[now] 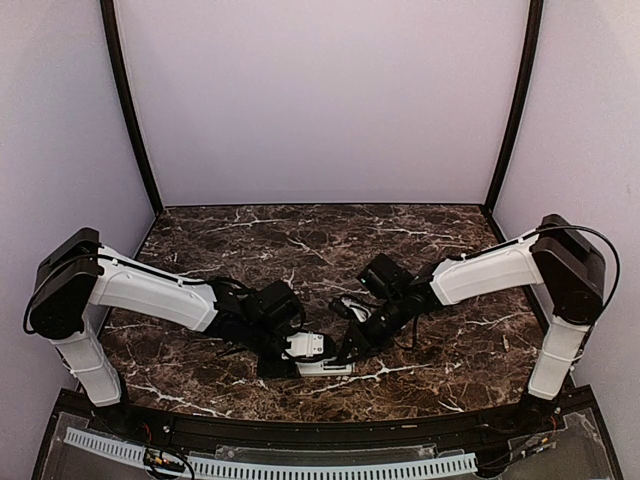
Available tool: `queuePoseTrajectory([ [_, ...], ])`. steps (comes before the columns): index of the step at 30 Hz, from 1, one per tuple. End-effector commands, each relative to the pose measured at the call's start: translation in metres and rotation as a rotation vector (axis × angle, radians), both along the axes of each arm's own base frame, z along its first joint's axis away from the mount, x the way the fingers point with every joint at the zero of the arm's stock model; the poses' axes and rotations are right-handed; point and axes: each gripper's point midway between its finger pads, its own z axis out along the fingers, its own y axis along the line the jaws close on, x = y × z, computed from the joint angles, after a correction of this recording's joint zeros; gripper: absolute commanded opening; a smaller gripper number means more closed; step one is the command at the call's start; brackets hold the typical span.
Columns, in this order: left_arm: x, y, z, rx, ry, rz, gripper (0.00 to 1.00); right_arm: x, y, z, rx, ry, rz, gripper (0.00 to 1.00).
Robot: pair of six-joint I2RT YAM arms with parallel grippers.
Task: Load the batteries into the remote control
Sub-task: Place the battery in the battery compartment.
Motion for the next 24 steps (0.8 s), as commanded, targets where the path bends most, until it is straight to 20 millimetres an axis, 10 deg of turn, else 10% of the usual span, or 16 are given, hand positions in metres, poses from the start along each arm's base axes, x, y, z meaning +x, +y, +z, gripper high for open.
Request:
queuePoseTrajectory([
  [1, -0.009, 0.018, -0.023, 0.101, 0.04, -0.004, 0.39, 0.004, -0.006, -0.016, -0.066, -0.019, -0.036, 0.0],
  [24, -0.011, 0.018, -0.025, 0.114, 0.057, -0.01, 0.39, 0.018, 0.011, -0.018, -0.041, -0.056, -0.042, 0.0],
])
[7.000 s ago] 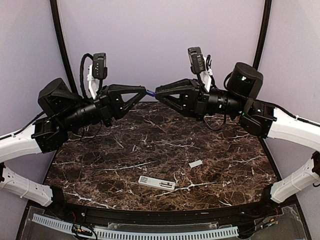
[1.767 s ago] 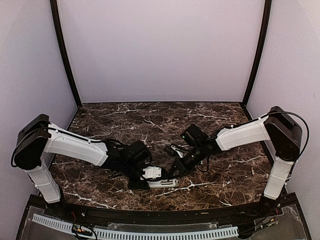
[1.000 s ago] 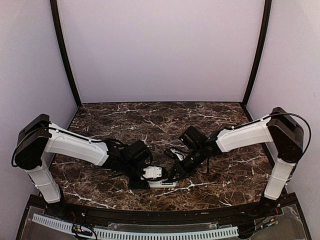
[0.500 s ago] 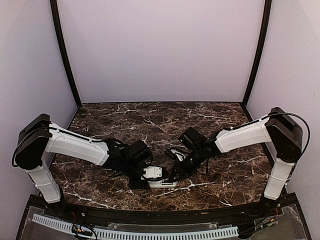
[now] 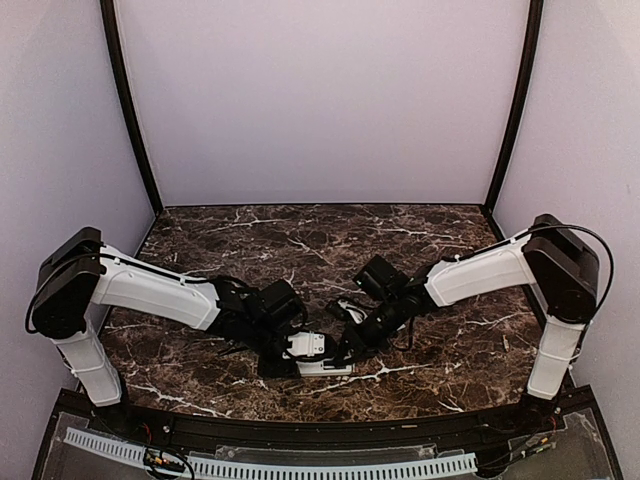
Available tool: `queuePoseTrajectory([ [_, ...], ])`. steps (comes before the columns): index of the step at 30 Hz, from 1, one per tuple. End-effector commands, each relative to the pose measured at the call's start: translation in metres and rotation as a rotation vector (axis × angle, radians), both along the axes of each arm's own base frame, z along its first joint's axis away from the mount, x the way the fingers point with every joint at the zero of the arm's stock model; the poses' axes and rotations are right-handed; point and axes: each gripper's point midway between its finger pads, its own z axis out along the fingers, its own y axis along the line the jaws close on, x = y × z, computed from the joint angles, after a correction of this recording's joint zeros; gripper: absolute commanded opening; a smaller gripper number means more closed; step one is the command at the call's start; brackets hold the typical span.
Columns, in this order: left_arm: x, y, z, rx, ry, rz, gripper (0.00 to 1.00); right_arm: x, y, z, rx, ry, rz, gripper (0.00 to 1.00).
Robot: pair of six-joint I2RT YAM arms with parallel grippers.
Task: Load the batteries into the remote control
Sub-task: Place the battery in the battery compartment.
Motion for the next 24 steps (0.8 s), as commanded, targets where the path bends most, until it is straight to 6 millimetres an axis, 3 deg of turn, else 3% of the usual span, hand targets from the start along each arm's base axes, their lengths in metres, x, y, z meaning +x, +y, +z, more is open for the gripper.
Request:
queuePoseTrajectory([
  [1, -0.011, 0.018, -0.025, 0.099, 0.048, -0.012, 0.39, 0.017, 0.004, -0.011, -0.041, -0.07, -0.035, 0.0],
  [12, -0.012, 0.018, -0.024, 0.098, 0.052, -0.011, 0.39, 0.018, -0.002, -0.013, -0.083, -0.087, -0.042, 0.11],
  [24, -0.012, 0.018, -0.026, 0.104, 0.061, -0.01, 0.39, 0.024, -0.003, -0.001, -0.095, -0.126, -0.05, 0.24],
])
